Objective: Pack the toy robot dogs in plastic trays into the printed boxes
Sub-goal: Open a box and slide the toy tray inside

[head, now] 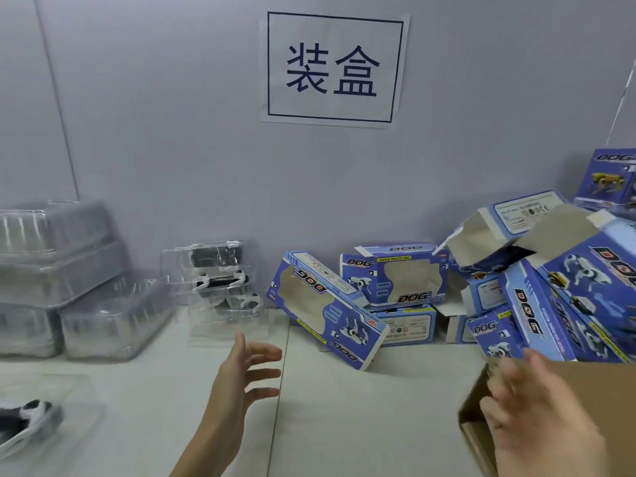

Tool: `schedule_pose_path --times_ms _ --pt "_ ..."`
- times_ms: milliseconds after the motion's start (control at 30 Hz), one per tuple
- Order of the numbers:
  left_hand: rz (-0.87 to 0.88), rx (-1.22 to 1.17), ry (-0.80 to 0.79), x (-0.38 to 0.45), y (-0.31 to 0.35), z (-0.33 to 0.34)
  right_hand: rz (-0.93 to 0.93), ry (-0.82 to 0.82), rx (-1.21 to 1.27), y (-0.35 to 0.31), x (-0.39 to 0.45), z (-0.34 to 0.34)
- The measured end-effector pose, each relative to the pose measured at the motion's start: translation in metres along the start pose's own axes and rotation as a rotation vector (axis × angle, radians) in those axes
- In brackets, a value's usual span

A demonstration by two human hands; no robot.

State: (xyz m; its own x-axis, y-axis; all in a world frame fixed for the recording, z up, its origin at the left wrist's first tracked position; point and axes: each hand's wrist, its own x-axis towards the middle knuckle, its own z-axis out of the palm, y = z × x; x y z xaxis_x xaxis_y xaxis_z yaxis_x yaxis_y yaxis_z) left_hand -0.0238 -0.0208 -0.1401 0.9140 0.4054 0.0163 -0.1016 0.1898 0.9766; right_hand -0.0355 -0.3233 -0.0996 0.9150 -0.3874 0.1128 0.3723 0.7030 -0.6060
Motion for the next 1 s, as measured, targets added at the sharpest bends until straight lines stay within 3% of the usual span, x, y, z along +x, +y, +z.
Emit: schedule_pose_path --times_ms 33,133,367,500,567,767,867,1000 --pt "-0.006 0.009 -0.002 0.0 -0.001 0.001 0.068 -0.096 -0.167 0.007 0.0 0.01" --pt "-0.025 0.028 -0.005 -0.001 -0.004 0.003 0.097 -0.086 -0.564 0.061 0.015 0.025" --pt "-0.103 0.044 0.012 -0.003 -0.004 0.005 0.159 -0.12 -1.019 0.16 0.075 0.018" --pt "-0.137 0.091 0.043 0.001 -0.005 0.003 0.082 -0.233 -0.921 0.166 0.083 0.014" --pt "-0.124 0.126 0.077 0.004 -0.008 0.001 -0.078 -0.265 -0.804 0.151 0.077 0.024" --pt "-0.043 0.117 0.131 0.004 -0.003 -0.003 -0.476 -0.362 -0.779 0.073 0.05 0.054" --pt "0.015 0.179 0.031 0.004 -0.001 -0.002 -0.453 -0.399 -0.701 0.047 0.041 0.051" --pt "-0.006 0.103 -0.253 0.006 -0.005 -0.004 -0.116 -0.421 -0.529 0.045 0.038 0.037"
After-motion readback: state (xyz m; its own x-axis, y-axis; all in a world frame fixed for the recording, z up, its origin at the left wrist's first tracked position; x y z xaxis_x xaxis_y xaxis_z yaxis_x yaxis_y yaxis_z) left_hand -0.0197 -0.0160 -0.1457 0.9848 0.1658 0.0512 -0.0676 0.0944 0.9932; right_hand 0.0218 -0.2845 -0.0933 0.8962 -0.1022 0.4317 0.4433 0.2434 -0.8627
